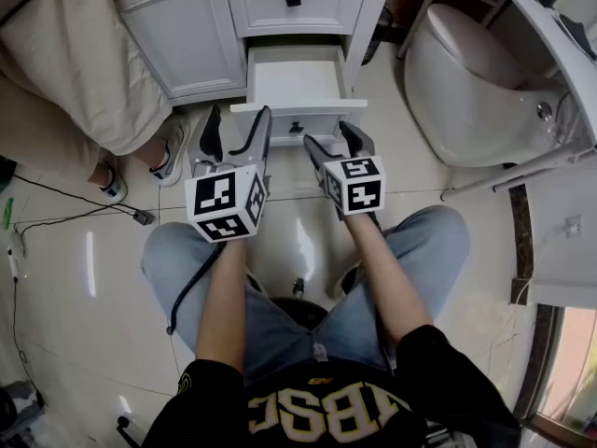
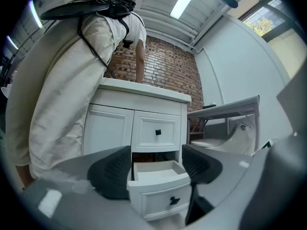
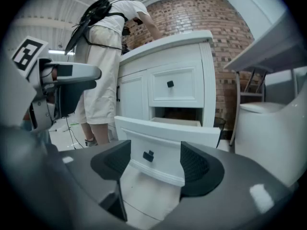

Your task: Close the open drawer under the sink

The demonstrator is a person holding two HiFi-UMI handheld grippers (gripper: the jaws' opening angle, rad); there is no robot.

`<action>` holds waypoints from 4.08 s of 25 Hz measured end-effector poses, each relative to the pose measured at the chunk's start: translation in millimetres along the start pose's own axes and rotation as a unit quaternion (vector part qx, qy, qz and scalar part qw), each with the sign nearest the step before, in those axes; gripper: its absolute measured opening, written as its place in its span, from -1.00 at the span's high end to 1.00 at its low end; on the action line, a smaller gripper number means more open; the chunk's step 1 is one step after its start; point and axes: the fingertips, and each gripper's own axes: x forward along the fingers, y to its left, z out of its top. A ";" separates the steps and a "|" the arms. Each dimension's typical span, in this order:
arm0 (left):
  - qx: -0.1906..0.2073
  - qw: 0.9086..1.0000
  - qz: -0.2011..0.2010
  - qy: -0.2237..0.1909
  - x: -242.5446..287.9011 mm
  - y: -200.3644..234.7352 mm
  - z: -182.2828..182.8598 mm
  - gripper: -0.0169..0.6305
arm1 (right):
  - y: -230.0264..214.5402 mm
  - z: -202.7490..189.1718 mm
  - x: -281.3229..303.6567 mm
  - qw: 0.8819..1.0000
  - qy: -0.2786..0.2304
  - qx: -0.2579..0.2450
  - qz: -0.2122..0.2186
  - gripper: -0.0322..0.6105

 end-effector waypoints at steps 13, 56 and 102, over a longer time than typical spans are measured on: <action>0.006 1.000 0.008 0.002 33.7 21.5 -4.1 -0.09 | 4.6 -35.8 64.0 0.989 0.051 0.116 0.082 0.03; -0.034 0.998 0.011 0.051 89.1 62.0 -35.9 -0.09 | -54.8 6.9 212.7 0.978 0.018 0.194 0.072 0.49; -0.006 0.999 0.002 0.038 86.4 64.5 -17.4 -0.09 | -55.4 104.0 123.1 0.992 -0.112 0.031 0.040 0.34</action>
